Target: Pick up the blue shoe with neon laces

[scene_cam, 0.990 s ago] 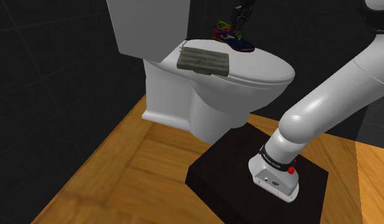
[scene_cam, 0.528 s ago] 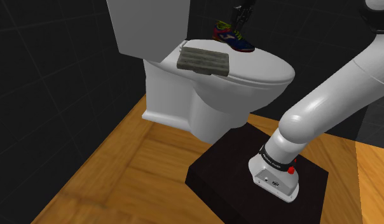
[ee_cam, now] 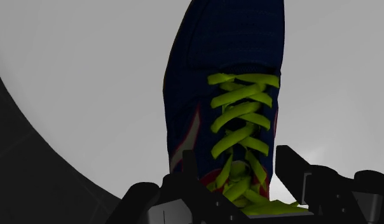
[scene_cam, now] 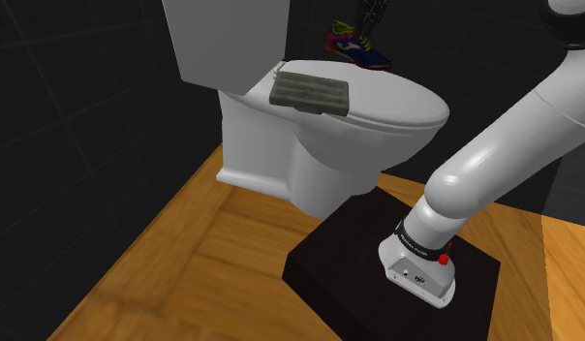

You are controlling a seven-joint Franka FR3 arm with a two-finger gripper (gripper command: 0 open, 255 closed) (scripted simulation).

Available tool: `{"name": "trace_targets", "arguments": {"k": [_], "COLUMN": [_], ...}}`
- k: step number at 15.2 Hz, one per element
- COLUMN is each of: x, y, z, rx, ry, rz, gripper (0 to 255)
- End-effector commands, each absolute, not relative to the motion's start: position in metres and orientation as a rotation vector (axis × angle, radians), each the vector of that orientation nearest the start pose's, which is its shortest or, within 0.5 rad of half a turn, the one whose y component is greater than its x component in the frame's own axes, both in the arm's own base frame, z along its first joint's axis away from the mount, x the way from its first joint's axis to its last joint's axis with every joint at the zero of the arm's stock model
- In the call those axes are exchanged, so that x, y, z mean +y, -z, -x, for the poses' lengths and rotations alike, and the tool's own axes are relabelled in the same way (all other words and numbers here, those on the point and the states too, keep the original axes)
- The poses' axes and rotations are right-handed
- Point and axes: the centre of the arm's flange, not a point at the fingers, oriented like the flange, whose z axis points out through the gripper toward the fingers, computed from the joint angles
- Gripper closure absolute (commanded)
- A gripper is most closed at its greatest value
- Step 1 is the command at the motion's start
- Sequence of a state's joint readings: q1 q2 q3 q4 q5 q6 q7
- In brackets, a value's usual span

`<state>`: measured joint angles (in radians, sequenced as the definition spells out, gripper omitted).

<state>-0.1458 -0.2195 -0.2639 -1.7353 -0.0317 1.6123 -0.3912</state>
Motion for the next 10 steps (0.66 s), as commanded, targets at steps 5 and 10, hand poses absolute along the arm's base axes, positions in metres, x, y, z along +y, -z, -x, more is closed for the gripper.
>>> {"name": "trace_targets", "arguments": {"k": [5, 10], "x": [-0.213, -0.213], "y": [-0.693, -0.709], "z": [-0.442, -0.442], "rx": [0.024, 0.024], "ry": [0.147, 0.147], "rz": [3.15, 3.15], "gripper": [255, 255]}}
